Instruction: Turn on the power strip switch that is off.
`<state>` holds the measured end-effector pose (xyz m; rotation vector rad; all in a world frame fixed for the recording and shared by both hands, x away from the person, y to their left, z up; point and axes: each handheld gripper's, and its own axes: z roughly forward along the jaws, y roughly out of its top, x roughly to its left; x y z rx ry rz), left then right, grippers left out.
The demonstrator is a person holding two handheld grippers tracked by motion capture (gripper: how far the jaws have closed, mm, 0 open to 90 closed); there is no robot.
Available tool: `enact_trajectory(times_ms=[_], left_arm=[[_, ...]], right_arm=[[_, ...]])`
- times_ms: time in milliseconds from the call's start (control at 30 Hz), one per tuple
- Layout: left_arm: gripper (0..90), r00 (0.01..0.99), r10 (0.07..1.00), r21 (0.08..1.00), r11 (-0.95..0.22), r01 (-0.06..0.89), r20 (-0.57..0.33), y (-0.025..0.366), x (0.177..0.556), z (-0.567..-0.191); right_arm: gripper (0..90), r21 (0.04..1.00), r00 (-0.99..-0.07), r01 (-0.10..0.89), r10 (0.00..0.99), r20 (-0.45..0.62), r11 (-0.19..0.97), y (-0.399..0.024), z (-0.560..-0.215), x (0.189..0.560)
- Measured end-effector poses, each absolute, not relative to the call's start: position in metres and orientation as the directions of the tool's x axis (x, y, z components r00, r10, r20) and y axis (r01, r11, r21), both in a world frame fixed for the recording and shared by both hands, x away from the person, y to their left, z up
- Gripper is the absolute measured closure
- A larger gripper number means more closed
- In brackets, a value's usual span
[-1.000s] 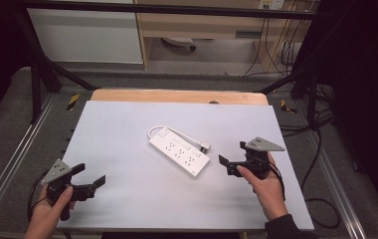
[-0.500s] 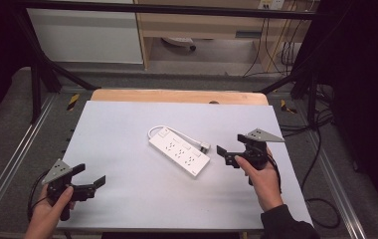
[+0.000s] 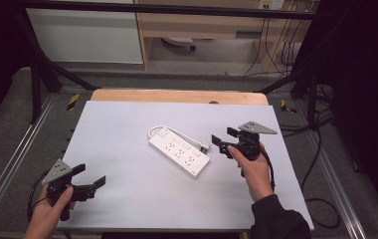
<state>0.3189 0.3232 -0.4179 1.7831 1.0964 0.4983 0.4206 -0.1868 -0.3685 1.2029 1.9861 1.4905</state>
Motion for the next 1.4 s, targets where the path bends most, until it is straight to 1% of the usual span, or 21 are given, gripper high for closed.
enact_trajectory(times_ms=[33,100,200,267,333,400,533,567,633,733,867,933,1200,1400], left_arm=[[6.1,0.516,0.847,0.875,-0.149,0.46,-0.127,0.323,0.319,-0.418],[6.1,0.516,0.848,0.874,-0.153,0.461,-0.123,0.323,0.319,-0.418],[6.1,0.515,0.848,0.874,-0.154,0.461,-0.123,0.323,0.319,-0.418],[6.1,0.516,0.848,0.874,-0.154,0.461,-0.123,0.323,0.319,-0.418],[6.1,0.516,0.848,0.874,-0.153,0.461,-0.124,0.323,0.319,-0.418],[6.1,0.516,0.848,0.874,-0.153,0.461,-0.123,0.323,0.319,-0.418],[6.1,0.516,0.848,0.874,-0.154,0.461,-0.123,0.324,0.319,-0.418],[6.1,0.516,0.847,0.873,-0.153,0.462,-0.125,0.324,0.319,-0.418],[6.1,0.516,0.848,0.873,-0.152,0.464,-0.126,0.324,0.319,-0.418],[6.1,0.515,0.848,0.873,-0.152,0.464,-0.126,0.324,0.319,-0.418],[6.1,0.518,0.847,0.874,-0.155,0.461,-0.123,0.324,0.319,-0.418],[6.1,0.517,0.847,0.874,-0.155,0.461,-0.123,0.324,0.319,-0.418],[6.1,0.517,0.847,0.872,-0.153,0.464,-0.126,0.324,0.319,-0.418],[6.1,0.516,0.848,0.872,-0.155,0.465,-0.124,0.325,0.319,-0.418]], right_arm=[[31.0,0.912,-0.561,0.403,0.807,0.185,0.071,-0.187,-0.369,0.421],[37.7,0.911,-0.562,0.407,0.803,0.197,0.062,-0.183,-0.37,0.424],[45.3,0.914,-0.56,0.401,0.807,0.187,0.066,-0.177,-0.371,0.428],[52.5,0.916,-0.562,0.395,0.807,0.182,0.068,-0.171,-0.371,0.431],[53.5,0.917,-0.561,0.394,0.806,0.186,0.062,-0.169,-0.37,0.432],[57.9,0.919,-0.559,0.391,0.806,0.194,0.051,-0.166,-0.37,0.436],[60.3,0.919,-0.563,0.391,0.802,0.198,0.047,-0.164,-0.37,0.439],[63.9,0.919,-0.569,0.391,0.797,0.202,0.046,-0.162,-0.37,0.441],[65.4,0.92,-0.574,0.389,0.794,0.201,0.048,-0.162,-0.37,0.441],[72.5,0.924,-0.583,0.378,0.788,0.197,0.048,-0.157,-0.37,0.444],[76.9,0.928,-0.583,0.371,0.789,0.195,0.045,-0.155,-0.37,0.446],[81.5,0.931,-0.579,0.364,0.791,0.198,0.034,-0.153,-0.369,0.449],[88.6,0.93,-0.574,0.369,0.789,0.22,0.009,-0.147,-0.372,0.457],[90.0,0.929,-0.581,0.37,0.786,0.212,0.024,-0.139,-0.374,0.462]])
